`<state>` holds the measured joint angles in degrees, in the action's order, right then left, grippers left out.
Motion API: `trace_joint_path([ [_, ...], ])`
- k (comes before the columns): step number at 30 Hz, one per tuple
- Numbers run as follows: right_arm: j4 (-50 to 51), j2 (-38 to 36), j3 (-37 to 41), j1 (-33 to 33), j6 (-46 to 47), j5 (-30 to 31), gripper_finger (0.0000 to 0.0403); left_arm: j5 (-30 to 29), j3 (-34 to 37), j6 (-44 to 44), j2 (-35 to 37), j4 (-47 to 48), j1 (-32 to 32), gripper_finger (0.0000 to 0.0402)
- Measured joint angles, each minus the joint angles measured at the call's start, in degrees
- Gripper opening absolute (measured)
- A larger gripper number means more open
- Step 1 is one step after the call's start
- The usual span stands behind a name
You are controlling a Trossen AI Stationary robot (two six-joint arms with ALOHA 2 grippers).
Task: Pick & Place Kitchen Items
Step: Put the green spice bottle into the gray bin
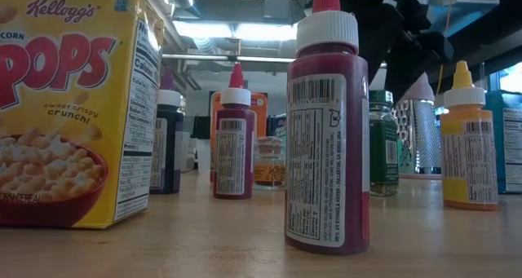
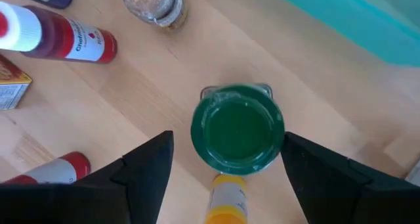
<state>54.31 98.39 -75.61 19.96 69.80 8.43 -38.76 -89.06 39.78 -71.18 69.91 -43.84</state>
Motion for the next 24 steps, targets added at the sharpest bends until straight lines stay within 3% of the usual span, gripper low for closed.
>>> trace_joint_path([
  [11, 1.2, 0.0, 0.0, 1.2, 2.7, -0.5, 0.0282, 0.2, 0.0, 2.6, -1.5, 1.2, -2.9, 0.0247],
  [17, 1.2, 0.0, 0.0, 3.6, 5.0, 6.6, 0.0282, 0.2, 0.0, 3.3, -1.5, 1.1, -2.9, 0.0247],
  [24, 1.2, 0.0, 0.0, 5.8, 8.1, 8.0, 0.0282, 0.8, 0.0, 3.6, -1.5, 1.1, -2.9, 0.0247],
])
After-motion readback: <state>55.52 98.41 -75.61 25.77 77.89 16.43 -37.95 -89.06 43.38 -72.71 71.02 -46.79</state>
